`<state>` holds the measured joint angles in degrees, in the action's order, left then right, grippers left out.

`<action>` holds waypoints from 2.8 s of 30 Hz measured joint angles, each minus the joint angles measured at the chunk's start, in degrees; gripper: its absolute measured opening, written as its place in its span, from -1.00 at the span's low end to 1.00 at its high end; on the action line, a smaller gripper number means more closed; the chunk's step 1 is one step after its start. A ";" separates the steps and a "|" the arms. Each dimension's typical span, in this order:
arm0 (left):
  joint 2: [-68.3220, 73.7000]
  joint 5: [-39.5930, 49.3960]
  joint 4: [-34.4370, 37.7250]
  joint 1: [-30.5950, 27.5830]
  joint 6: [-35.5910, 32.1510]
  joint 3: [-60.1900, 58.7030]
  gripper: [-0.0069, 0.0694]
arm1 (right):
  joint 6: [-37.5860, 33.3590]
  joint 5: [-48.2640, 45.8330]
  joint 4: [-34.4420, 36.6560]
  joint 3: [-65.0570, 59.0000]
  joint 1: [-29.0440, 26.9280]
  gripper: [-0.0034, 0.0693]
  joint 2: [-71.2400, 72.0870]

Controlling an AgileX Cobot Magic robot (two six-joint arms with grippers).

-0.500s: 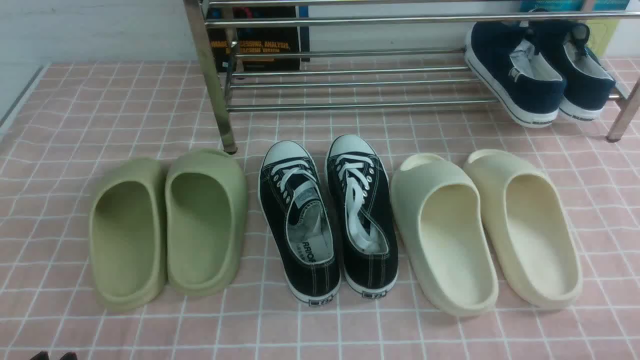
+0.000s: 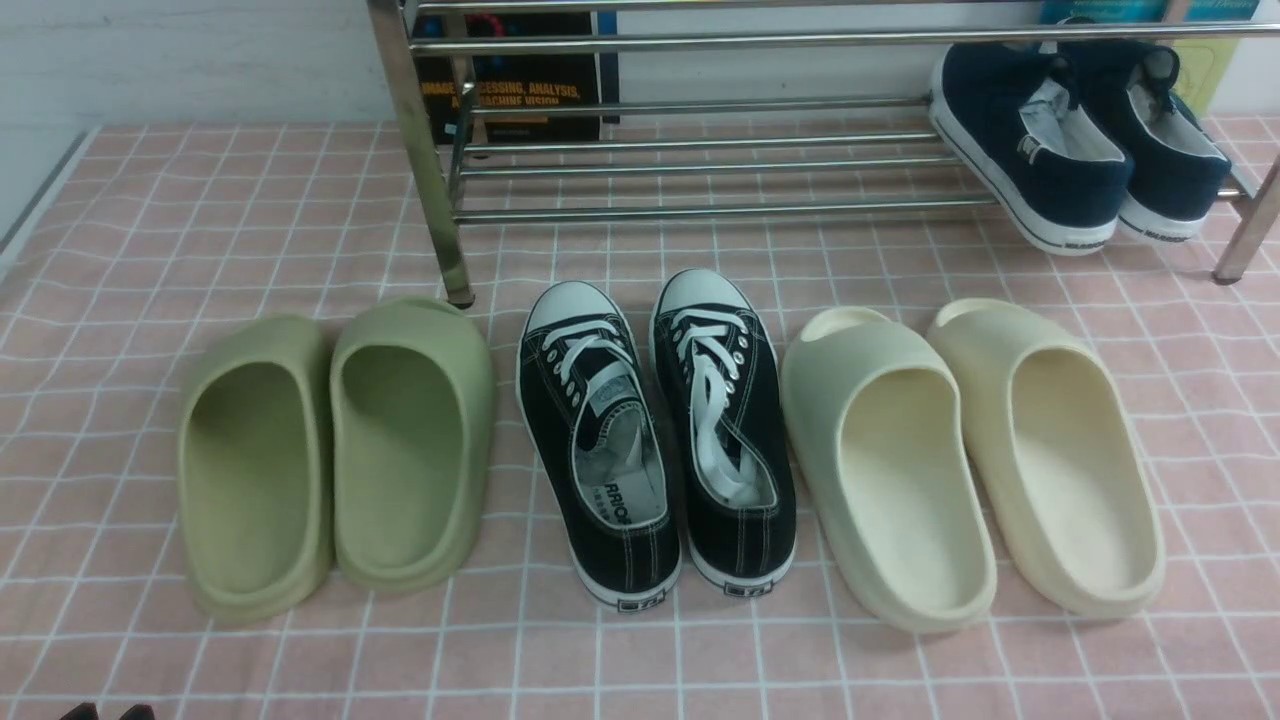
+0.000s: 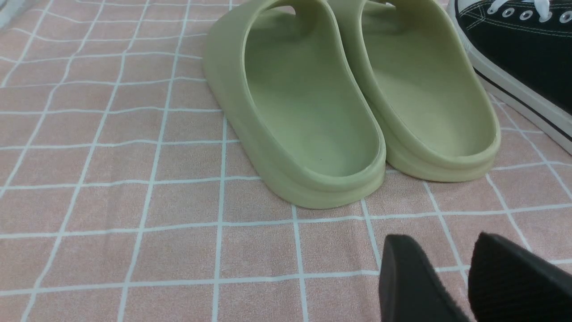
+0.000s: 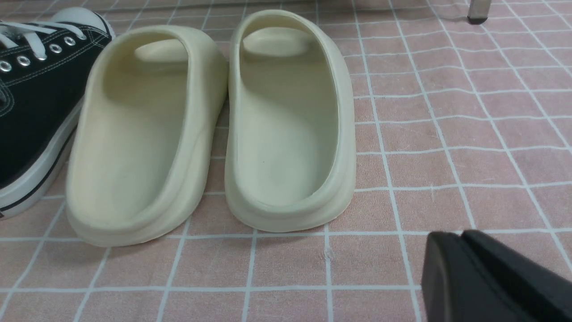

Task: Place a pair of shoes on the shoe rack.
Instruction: Use the left arm to grab the shoe closest to it

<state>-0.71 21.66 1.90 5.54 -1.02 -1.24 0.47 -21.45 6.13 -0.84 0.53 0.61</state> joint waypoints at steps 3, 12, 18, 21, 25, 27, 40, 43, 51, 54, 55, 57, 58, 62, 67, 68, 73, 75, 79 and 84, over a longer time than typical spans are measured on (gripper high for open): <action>0.00 0.00 0.00 0.00 0.00 0.00 -0.19 | 0.00 0.00 0.00 0.00 0.00 -0.80 0.00; 0.00 0.00 0.00 0.00 0.00 0.00 -0.19 | 0.00 -0.08 0.11 0.00 0.00 -0.80 0.00; 0.00 0.00 -0.02 0.00 0.00 0.00 -0.19 | 0.00 -0.08 0.12 0.00 0.00 -0.80 0.00; 0.00 -0.05 -0.07 0.00 0.00 0.00 -0.19 | 0.00 -0.08 0.12 0.00 0.00 -0.80 0.00; 0.00 -0.61 -0.14 0.00 0.00 0.00 -0.19 | 0.00 -0.08 0.12 0.00 0.00 -0.80 0.00; 0.00 -1.59 -0.14 0.00 0.00 -0.14 -0.19 | 0.00 -0.08 0.12 0.00 0.00 -0.80 0.00; 0.00 -36.92 -0.79 0.00 0.12 -0.43 -0.19 | 0.00 -0.08 0.12 0.00 0.00 -0.80 0.00; 0.00 -46.14 -0.57 0.00 2.59 -0.43 -0.19 | 0.00 -0.08 0.12 0.00 0.00 -0.80 0.00; -0.05 -52.58 1.36 0.00 19.63 2.78 -0.22 | 0.00 -0.08 0.12 0.00 0.00 -0.80 0.00; 0.13 -35.98 1.84 0.00 20.00 10.63 -0.40 | 0.00 -0.08 0.17 0.00 0.00 -0.80 0.00; 1.29 -28.11 1.84 0.00 18.52 15.79 -0.53 | 0.00 -0.08 0.17 0.00 0.00 -0.80 0.00; 5.38 -17.73 1.25 0.00 15.99 21.65 -0.71 | 0.00 -0.08 0.17 0.00 0.00 -0.80 0.00; 8.53 -12.87 0.28 0.00 14.43 25.05 -0.76 | 0.00 -0.08 0.17 0.00 0.00 -0.80 0.00; 22.26 -1.39 -6.29 0.00 11.62 34.68 -0.81 | 0.00 -0.12 0.17 0.00 0.00 -0.80 0.00; 37.83 -0.68 -13.75 0.00 11.00 37.54 -0.81 | 0.00 -0.12 0.17 0.00 0.00 -0.80 0.00; 40.73 -0.81 -14.33 0.00 11.00 37.59 -0.81 | 0.00 -0.12 0.17 0.00 0.00 -0.80 0.00; 61.14 10.30 -6.14 0.00 9.80 44.06 -0.81 | 0.00 -0.12 0.17 0.00 0.00 -0.80 0.00; 70.32 20.57 0.62 0.00 5.95 50.25 -0.81 | 0.00 -0.12 0.17 0.00 0.00 -0.80 0.00; 79.21 30.93 7.63 1.89 1.63 58.84 -0.81 | 0.00 -0.12 0.17 0.00 0.00 -0.80 0.00; 84.15 30.22 6.26 12.66 6.57 64.57 -0.81 | 0.00 -0.12 0.17 0.00 0.00 -0.80 0.00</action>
<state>83.44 51.89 8.16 18.21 5.55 63.33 0.47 -21.57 6.30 -0.84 0.53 0.61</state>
